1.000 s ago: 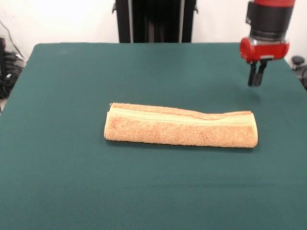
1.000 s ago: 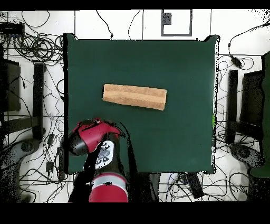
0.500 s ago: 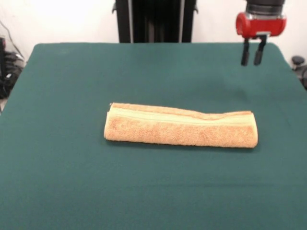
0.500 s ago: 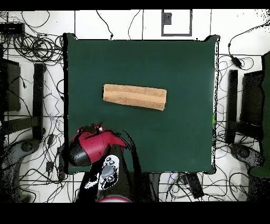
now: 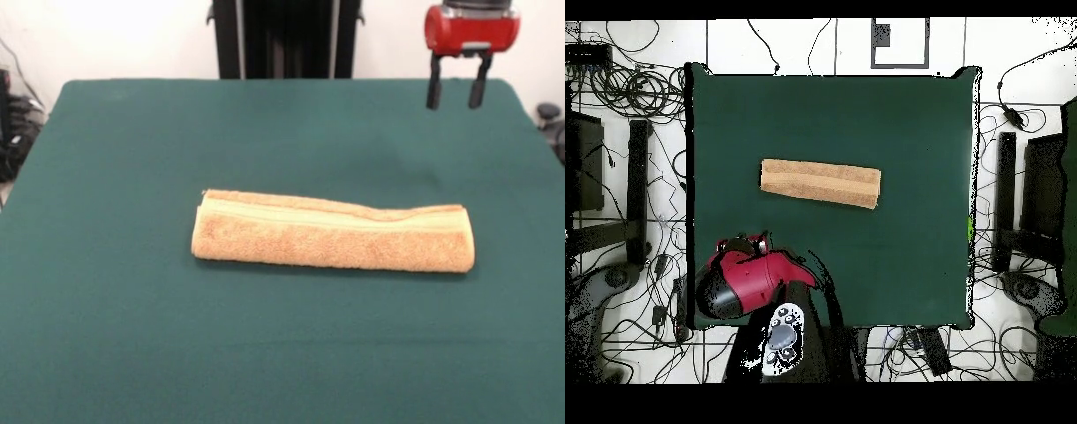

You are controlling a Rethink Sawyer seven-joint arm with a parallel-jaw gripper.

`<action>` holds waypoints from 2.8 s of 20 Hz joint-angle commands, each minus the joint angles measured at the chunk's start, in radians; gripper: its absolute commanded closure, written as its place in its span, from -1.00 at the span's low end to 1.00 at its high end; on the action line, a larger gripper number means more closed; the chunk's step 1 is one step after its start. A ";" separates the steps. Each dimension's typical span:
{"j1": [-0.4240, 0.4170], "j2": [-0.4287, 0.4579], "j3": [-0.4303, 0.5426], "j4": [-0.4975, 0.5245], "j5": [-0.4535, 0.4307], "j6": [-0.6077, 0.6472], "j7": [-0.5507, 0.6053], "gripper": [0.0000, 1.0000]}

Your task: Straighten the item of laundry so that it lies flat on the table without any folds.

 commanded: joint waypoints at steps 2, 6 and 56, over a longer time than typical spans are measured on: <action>0.017 0.016 0.059 0.074 -0.047 0.015 0.066 -1.00; -0.016 0.017 0.122 0.040 -0.131 0.070 -0.060 -1.00; -0.307 0.174 0.774 -0.103 -0.631 0.518 -0.987 -1.00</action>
